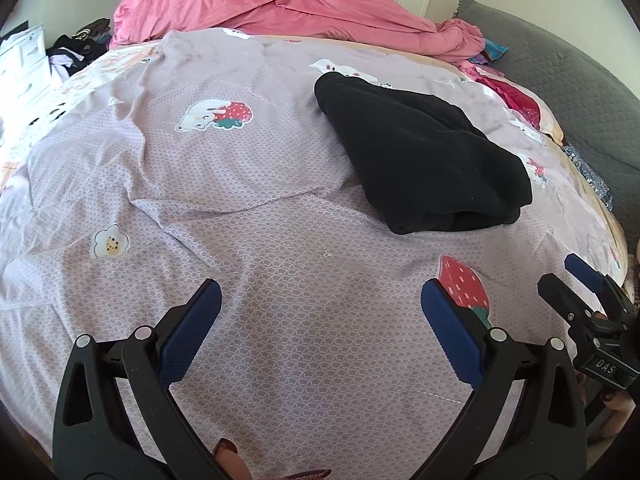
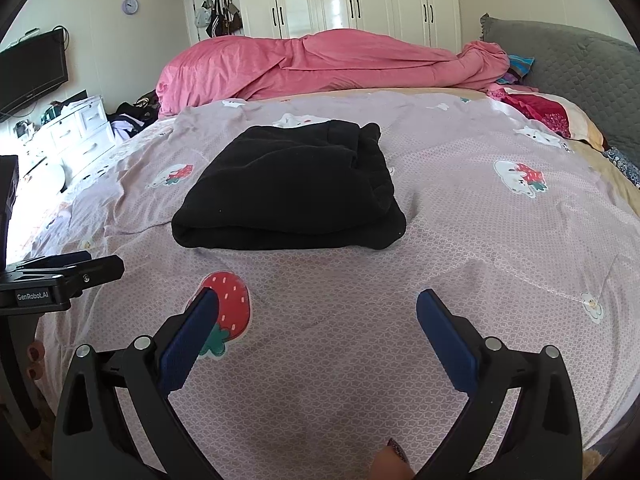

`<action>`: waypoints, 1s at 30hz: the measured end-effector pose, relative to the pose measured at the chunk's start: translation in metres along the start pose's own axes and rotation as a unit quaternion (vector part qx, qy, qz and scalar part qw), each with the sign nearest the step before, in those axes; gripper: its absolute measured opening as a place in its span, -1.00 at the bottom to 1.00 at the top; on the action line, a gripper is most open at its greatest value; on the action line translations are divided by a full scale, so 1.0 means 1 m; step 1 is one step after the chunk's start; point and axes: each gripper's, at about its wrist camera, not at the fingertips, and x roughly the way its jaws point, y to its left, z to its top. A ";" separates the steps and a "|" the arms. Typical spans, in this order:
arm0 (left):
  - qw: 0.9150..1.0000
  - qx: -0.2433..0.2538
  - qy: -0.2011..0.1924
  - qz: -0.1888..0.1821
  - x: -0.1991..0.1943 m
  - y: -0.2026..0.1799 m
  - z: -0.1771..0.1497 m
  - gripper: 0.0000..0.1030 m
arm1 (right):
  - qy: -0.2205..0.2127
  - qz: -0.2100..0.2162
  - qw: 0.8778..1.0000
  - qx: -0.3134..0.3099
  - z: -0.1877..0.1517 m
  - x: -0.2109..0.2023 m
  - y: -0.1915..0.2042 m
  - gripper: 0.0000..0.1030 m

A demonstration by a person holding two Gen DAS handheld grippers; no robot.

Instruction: Fold small clothes

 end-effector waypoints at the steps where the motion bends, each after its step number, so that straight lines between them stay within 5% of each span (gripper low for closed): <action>1: 1.000 0.000 0.000 0.000 0.000 0.000 0.000 0.82 | 0.000 0.000 1.000 0.000 0.000 0.000 0.000 0.91; 30: 1.000 0.007 0.001 0.015 -0.002 -0.001 0.000 0.82 | 0.003 -0.007 1.000 0.004 0.001 0.001 -0.002 0.91</action>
